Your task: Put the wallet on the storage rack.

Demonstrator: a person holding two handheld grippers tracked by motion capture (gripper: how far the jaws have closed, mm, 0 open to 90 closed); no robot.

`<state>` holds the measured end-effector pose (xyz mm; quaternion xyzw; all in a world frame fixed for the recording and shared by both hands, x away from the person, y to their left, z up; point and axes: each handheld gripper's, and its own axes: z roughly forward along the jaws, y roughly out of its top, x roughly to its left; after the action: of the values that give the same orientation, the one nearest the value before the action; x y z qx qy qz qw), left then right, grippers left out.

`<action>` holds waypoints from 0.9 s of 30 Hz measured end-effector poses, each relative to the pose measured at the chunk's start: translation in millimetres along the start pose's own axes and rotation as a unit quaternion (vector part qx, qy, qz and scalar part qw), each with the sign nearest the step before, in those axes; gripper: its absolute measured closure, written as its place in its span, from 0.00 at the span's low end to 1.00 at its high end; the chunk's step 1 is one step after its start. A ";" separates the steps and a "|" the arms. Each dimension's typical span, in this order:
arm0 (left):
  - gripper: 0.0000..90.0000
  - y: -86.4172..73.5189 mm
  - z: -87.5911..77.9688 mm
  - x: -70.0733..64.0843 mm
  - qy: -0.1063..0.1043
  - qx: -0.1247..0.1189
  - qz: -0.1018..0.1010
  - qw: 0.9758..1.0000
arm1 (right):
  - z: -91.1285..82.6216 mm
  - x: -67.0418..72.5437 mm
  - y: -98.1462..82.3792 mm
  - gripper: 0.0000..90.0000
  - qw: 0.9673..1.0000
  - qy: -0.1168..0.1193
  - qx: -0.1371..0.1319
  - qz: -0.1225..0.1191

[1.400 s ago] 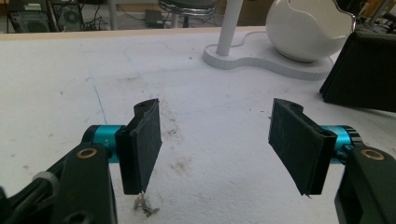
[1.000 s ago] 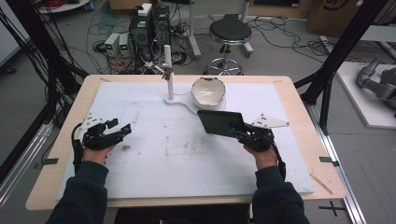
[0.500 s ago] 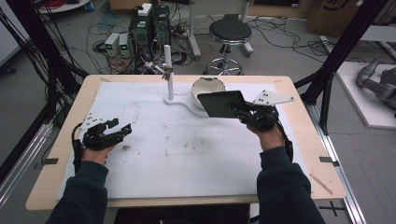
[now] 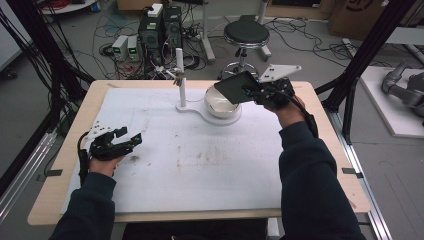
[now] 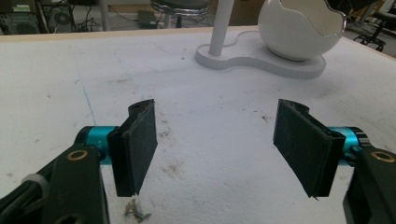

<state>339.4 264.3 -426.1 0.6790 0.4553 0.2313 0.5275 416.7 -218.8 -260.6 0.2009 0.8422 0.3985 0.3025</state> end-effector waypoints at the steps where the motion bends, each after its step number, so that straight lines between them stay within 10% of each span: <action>1: 0.34 0.1 -0.1 0.2 -0.001 0.001 0.000 1.000 | 4.1 -1.5 1.4 0.84 1.000 0.000 0.008 -0.008; 9: 0.34 0.0 0.3 0.6 -0.002 0.002 -0.003 1.000 | 38.8 -2.5 6.6 0.83 0.992 -0.003 0.071 -0.100; 19: 0.34 0.0 -0.1 1.8 -0.003 -0.001 -0.007 1.000 | 73.9 -2.0 10.3 0.83 0.982 -0.005 0.116 -0.149; 27: 0.34 -0.1 0.0 2.2 -0.005 -0.003 -0.009 1.000 | 98.3 3.7 4.6 0.83 0.980 0.010 0.132 -0.150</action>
<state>340.4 266.2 -426.6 0.6746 0.4581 0.2248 0.5334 480.2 -159.8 -307.4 0.1068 0.9108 0.2364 0.3213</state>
